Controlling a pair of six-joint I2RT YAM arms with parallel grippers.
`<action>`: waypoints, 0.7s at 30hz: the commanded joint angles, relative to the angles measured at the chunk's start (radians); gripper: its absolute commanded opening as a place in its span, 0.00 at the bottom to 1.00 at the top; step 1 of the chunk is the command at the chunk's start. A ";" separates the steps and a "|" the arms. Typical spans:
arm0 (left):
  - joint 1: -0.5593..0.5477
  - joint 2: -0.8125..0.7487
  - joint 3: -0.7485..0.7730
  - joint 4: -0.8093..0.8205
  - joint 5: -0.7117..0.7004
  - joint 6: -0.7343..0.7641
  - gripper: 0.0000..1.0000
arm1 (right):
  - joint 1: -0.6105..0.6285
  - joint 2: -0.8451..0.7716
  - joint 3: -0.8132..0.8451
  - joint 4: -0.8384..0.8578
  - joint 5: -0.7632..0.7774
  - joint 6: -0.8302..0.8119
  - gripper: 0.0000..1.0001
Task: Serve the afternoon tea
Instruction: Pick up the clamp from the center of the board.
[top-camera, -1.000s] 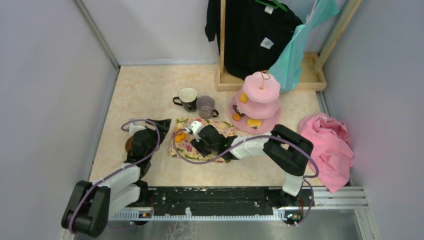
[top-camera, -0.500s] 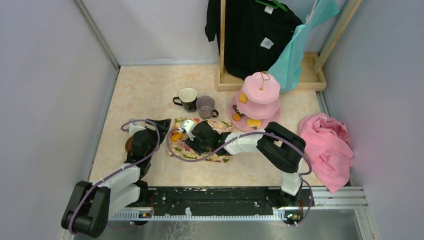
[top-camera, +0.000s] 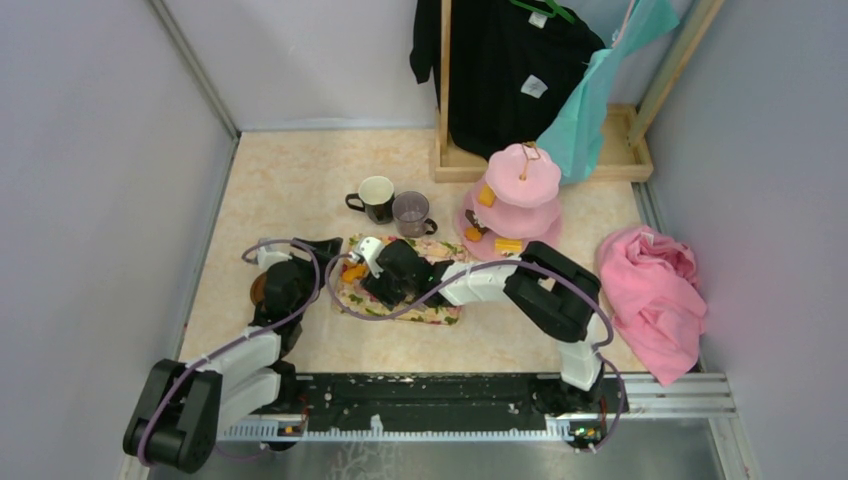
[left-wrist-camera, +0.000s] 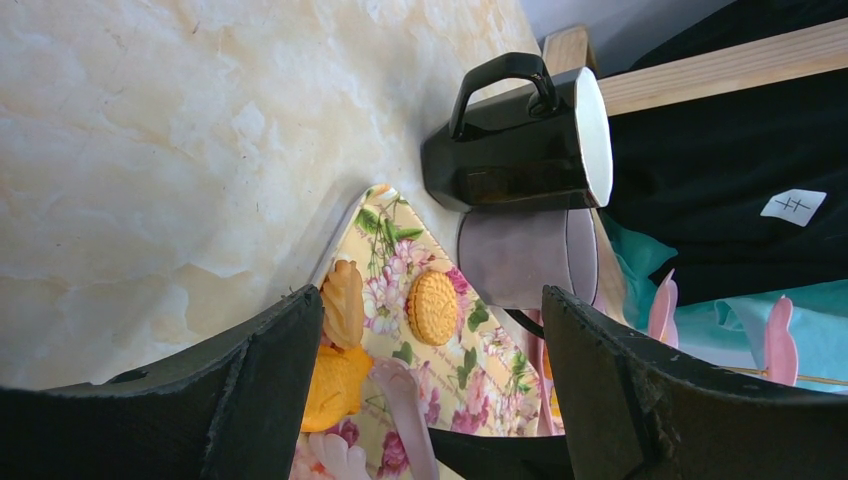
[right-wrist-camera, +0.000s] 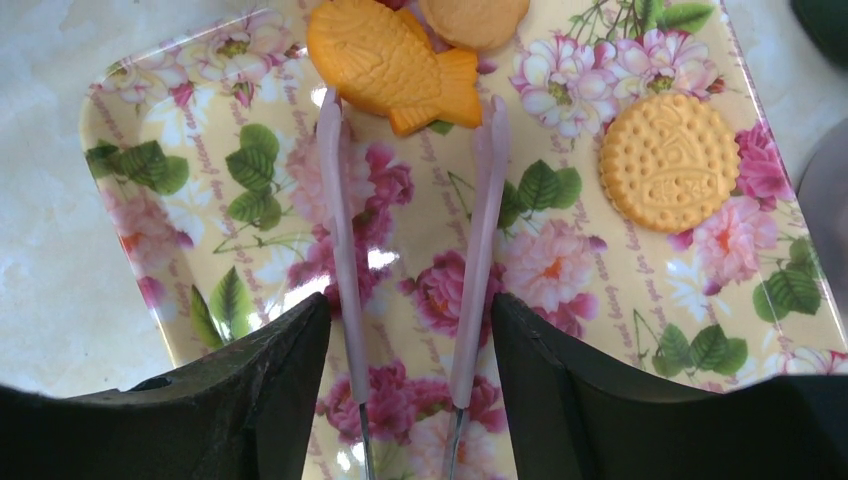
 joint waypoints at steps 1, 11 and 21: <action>-0.002 0.002 -0.024 0.041 0.005 -0.005 0.86 | 0.003 0.092 -0.020 -0.146 0.040 -0.019 0.61; -0.002 0.036 -0.024 0.070 0.020 -0.012 0.85 | -0.011 0.093 -0.038 -0.131 -0.015 -0.014 0.30; -0.002 0.008 -0.026 0.059 0.027 -0.011 0.85 | -0.011 0.037 -0.072 -0.149 -0.032 0.006 0.09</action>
